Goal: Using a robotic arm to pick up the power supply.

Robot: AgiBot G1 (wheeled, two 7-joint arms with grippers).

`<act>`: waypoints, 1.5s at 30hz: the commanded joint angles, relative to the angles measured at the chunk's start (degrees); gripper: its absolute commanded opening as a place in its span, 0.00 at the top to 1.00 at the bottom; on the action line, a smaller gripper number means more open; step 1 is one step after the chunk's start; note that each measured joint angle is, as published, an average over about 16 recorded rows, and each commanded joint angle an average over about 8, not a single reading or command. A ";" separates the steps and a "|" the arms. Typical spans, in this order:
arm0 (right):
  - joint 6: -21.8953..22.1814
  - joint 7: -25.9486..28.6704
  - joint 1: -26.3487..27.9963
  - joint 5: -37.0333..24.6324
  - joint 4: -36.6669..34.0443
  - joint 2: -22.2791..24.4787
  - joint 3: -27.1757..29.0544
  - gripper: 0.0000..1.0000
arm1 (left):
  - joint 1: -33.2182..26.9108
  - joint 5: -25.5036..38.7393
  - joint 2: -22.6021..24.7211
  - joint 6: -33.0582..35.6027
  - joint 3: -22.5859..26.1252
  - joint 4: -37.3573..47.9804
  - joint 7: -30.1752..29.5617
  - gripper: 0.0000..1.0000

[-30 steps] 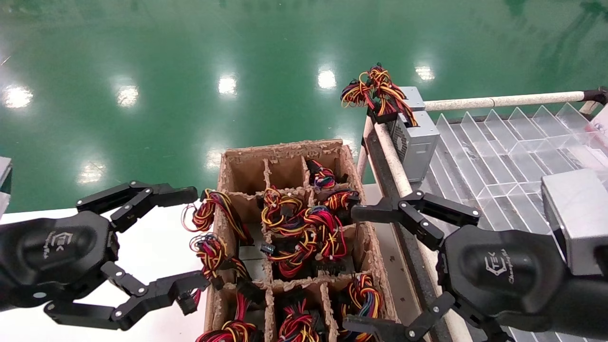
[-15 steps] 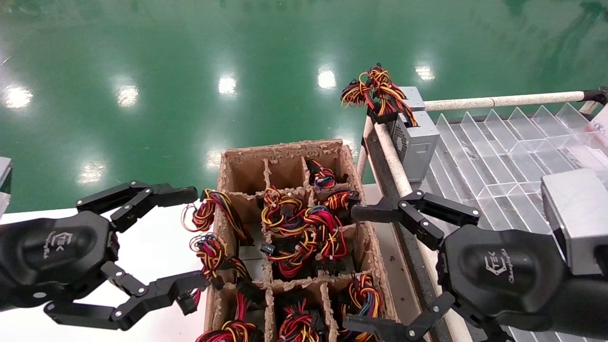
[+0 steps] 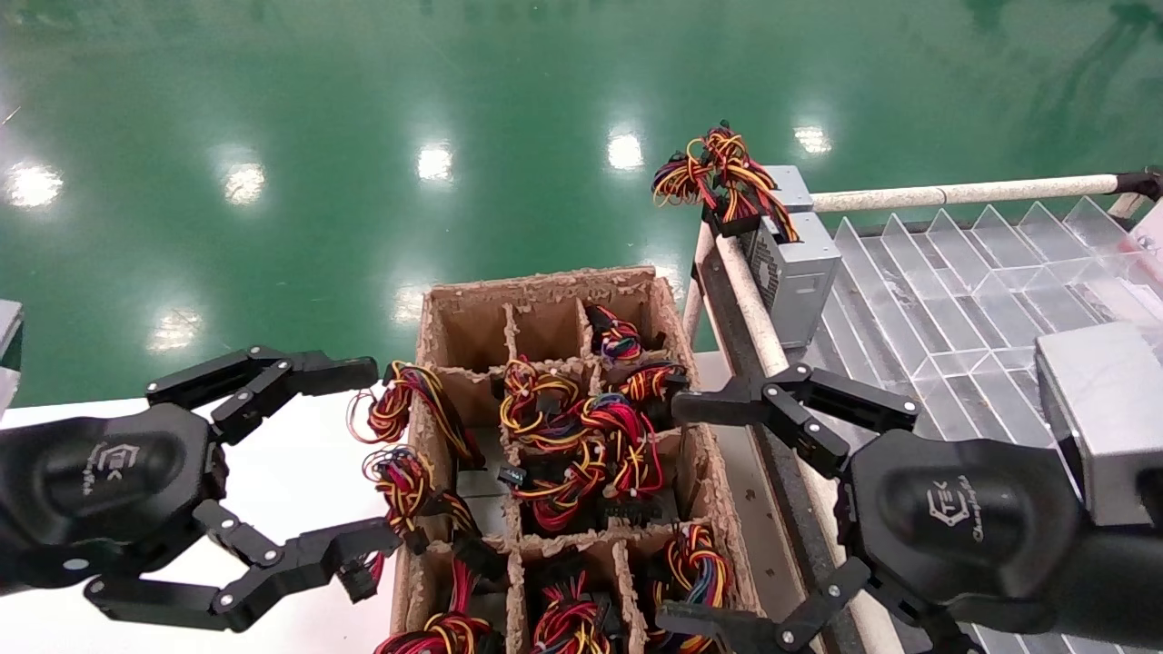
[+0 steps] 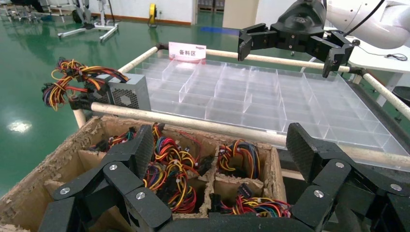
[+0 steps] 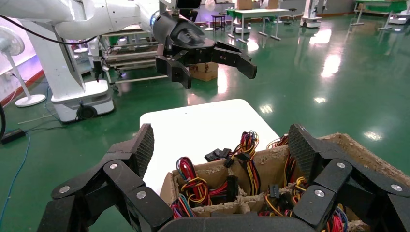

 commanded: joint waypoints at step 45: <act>0.00 0.00 0.00 0.00 0.00 0.00 0.00 0.00 | 0.00 0.00 0.00 0.00 0.00 0.00 0.00 0.00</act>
